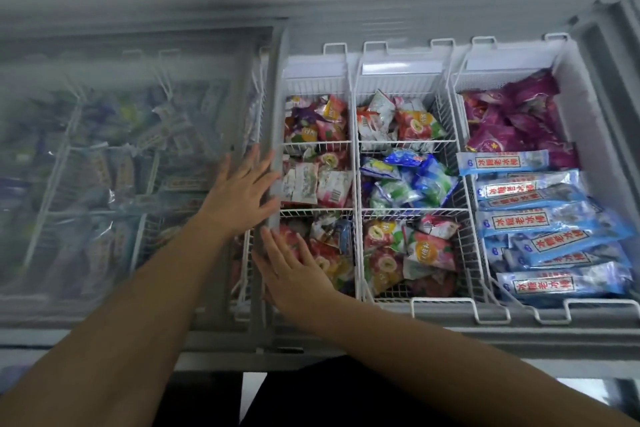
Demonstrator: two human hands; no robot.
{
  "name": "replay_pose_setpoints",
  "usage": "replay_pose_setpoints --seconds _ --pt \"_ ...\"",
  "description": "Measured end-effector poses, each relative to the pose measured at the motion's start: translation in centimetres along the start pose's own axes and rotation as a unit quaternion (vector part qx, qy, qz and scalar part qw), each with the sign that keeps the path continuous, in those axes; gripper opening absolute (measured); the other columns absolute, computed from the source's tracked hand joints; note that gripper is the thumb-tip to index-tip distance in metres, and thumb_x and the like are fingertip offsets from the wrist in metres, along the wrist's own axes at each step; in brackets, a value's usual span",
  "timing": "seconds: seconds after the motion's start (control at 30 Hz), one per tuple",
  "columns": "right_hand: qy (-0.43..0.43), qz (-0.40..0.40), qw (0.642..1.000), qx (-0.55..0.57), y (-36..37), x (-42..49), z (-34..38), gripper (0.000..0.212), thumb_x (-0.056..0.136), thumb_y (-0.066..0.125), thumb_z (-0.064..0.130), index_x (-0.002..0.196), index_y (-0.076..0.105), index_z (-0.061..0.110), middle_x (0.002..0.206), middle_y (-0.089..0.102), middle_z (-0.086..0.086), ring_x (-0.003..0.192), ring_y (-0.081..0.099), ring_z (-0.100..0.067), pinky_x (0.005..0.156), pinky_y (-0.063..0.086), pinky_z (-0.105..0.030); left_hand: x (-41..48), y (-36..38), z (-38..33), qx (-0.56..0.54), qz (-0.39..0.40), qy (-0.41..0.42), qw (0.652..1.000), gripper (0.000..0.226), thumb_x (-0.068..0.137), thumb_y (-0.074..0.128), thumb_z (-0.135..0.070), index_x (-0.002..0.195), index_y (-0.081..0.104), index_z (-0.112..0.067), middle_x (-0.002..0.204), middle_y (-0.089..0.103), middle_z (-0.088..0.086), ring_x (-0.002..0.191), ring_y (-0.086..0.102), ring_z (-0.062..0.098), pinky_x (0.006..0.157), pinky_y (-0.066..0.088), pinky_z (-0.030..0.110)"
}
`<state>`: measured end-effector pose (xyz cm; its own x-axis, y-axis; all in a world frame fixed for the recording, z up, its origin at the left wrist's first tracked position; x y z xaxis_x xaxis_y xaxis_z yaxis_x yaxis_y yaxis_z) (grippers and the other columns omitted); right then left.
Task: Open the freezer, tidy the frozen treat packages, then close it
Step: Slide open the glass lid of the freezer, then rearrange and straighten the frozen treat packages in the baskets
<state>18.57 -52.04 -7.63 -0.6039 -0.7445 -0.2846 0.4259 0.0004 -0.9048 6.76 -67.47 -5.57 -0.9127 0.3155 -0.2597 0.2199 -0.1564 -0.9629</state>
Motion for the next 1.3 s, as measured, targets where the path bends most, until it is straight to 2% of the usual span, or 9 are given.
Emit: replay_pose_setpoints --seconds 0.2,0.37,0.57,0.73,0.93,1.0,1.1,1.2,1.3 --pt "0.018 0.007 1.0 0.011 0.3 2.8 2.9 0.064 0.099 0.028 0.023 0.154 0.001 0.005 0.151 -0.038 -0.021 0.142 -0.03 -0.037 0.117 -0.003 -0.059 -1.2 0.8 3.2 -0.026 -0.01 -0.028 0.999 0.062 0.09 0.022 -0.068 0.144 0.033 -0.039 0.161 -0.012 -0.006 0.144 -0.026 0.017 0.114 -0.009 0.058" --pt "-0.001 0.005 1.0 0.004 0.0 2.4 2.0 0.062 0.102 0.034 0.027 0.155 0.006 0.009 0.154 -0.031 -0.021 0.145 -0.024 -0.036 0.117 0.001 -0.059 -0.7 1.2 2.8 -0.053 -0.013 -0.035 0.998 0.061 0.089 0.022 -0.066 0.141 0.035 -0.038 0.162 -0.01 -0.003 0.146 -0.02 0.02 0.115 -0.002 0.061" --pt "-0.007 -0.005 1.0 0.005 -0.7 0.1 -1.2 0.07 0.103 0.032 0.038 0.154 -0.009 0.012 0.158 -0.024 -0.015 0.146 -0.022 -0.03 0.115 -0.005 -0.059 -0.9 2.3 1.7 -0.103 -0.018 -0.072 0.992 0.06 0.095 0.018 -0.058 0.151 0.02 -0.036 0.162 -0.003 -0.003 0.147 -0.015 0.02 0.116 -0.004 0.055" --pt "0.053 0.025 0.995 0.081 -0.6 -3.9 -5.2 0.066 0.103 0.033 0.038 0.153 -0.006 0.019 0.161 -0.019 -0.01 0.146 -0.023 -0.028 0.115 -0.005 -0.06 -0.2 1.8 -0.7 -0.174 -0.003 -0.136 0.975 0.062 0.1 0.03 -0.042 0.154 0.006 -0.021 0.162 0.008 0.009 0.147 0.012 0.033 0.116 0.015 0.059" --pt "0.109 0.044 0.988 0.099 0.3 -8.5 -9.7 0.068 0.103 0.033 0.034 0.154 -0.009 0.016 0.161 -0.018 -0.009 0.146 -0.023 -0.027 0.116 -0.003 -0.058 -0.9 1.0 -3.4 -0.222 0.006 -0.208 0.953 0.067 0.102 0.033 -0.035 0.154 -0.002 -0.013 0.162 0.002 0.01 0.148 0.009 0.029 0.117 0.016 0.054" --pt "0.128 0.061 0.984 0.106 1.0 -9.4 -10.6 0.069 0.104 0.032 0.037 0.154 -0.011 0.016 0.161 -0.02 -0.009 0.145 -0.025 -0.027 0.117 -0.003 -0.057 -1.0 0.8 -3.4 -0.249 0.011 -0.212 0.945 0.066 0.103 0.032 -0.036 0.154 -0.002 -0.012 0.162 0.004 0.011 0.148 0.011 0.028 0.118 0.015 0.05" --pt "0.131 0.082 0.982 0.107 2.2 -9.5 -11.2 0.068 0.104 0.025 0.044 0.154 -0.01 0.015 0.161 -0.019 -0.01 0.146 -0.022 -0.028 0.118 -0.002 -0.055 -1.4 0.8 -2.1 -0.274 0.0 -0.239 0.931 0.062 0.104 0.027 -0.039 0.155 0.005 -0.012 0.159 0.018 0.015 0.146 0.018 0.03 0.118 0.013 0.047" --pt "0.124 0.104 0.981 0.108 3.3 -8.6 -11.2 0.068 0.103 0.025 0.045 0.154 -0.01 0.015 0.161 -0.017 -0.01 0.147 -0.018 -0.029 0.119 0.001 -0.054 -1.5 1.3 -0.2 -0.243 -0.025 -0.25 0.937 0.053 0.105 0.02 -0.04 0.154 0.016 -0.021 0.161 0.015 0.008 0.149 0.008 0.025 0.118 0.004 0.053" --pt "0.123 0.121 0.979 0.112 4.3 -6.6 -10.9 0.068 0.104 0.029 0.04 0.154 -0.009 0.015 0.162 -0.016 -0.01 0.147 -0.019 -0.029 0.12 0.002 -0.053 -0.1 1.0 0.7 -0.241 -0.07 -0.24 0.938 0.053 0.104 0.019 -0.043 0.153 0.02 -0.024 0.161 0.015 0.01 0.149 0.005 0.025 0.118 0.004 0.057"
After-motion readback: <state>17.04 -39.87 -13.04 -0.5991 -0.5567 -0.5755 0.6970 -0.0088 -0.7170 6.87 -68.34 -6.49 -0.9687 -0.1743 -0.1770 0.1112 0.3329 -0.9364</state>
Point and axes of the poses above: each hand's wrist, its own x-axis towards the middle knuckle, its own y-axis out of the palm, z = x × y, the point moved 2 cm from there along x, towards the middle knuckle
